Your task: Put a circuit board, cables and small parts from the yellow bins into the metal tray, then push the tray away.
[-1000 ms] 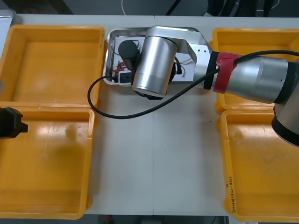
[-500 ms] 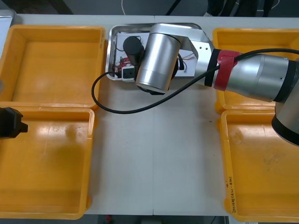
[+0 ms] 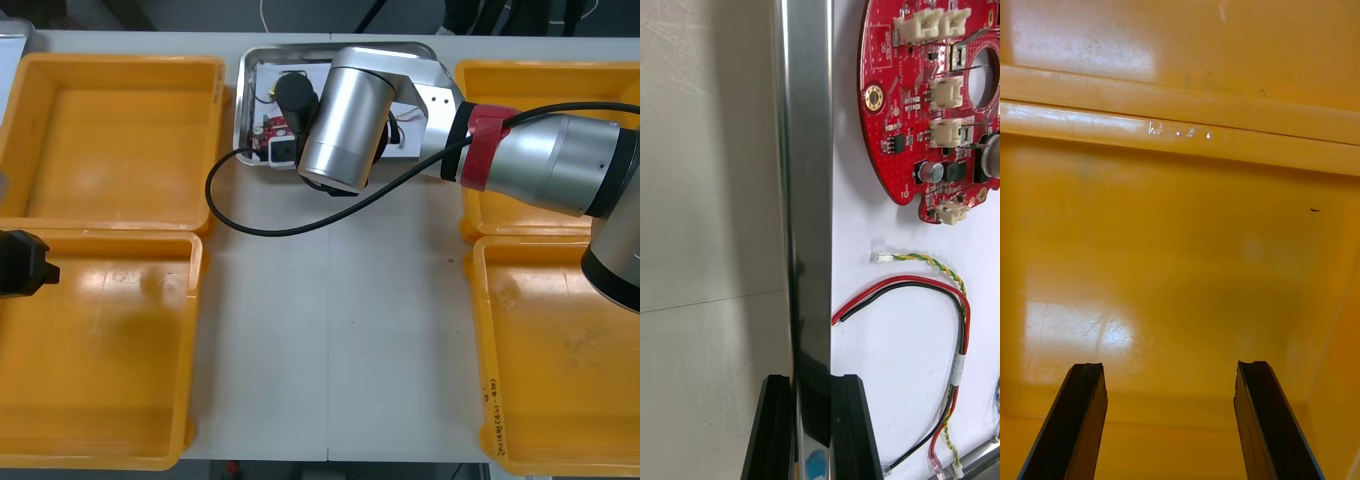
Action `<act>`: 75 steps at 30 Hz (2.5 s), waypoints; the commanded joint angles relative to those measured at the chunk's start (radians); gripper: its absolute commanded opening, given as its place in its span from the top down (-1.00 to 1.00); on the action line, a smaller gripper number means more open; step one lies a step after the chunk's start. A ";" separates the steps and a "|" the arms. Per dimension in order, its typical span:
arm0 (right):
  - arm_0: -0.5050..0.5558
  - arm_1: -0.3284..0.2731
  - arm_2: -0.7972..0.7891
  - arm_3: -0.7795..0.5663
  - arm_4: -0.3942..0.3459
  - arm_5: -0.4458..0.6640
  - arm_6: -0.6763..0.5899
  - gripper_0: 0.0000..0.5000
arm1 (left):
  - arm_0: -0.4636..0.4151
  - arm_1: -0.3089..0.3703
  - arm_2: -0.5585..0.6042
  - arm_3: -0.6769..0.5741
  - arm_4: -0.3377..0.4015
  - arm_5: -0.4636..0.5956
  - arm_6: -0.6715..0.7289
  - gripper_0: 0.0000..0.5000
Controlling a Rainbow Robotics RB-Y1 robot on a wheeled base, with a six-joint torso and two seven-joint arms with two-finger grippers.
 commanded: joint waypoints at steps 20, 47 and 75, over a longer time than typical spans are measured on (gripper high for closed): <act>-0.059 0.060 -0.010 0.087 0.010 -0.028 0.057 -1.00 | 0.019 0.042 0.017 -0.033 0.007 0.006 -0.035 -1.00; 0.071 0.061 -0.437 -0.243 0.019 0.591 0.010 -1.00 | 0.019 0.042 0.017 -0.033 0.007 0.006 -0.035 -1.00; 0.594 -0.224 -1.027 -0.859 -0.091 0.723 -0.415 -1.00 | 0.019 0.042 0.017 -0.033 0.007 0.006 -0.035 -1.00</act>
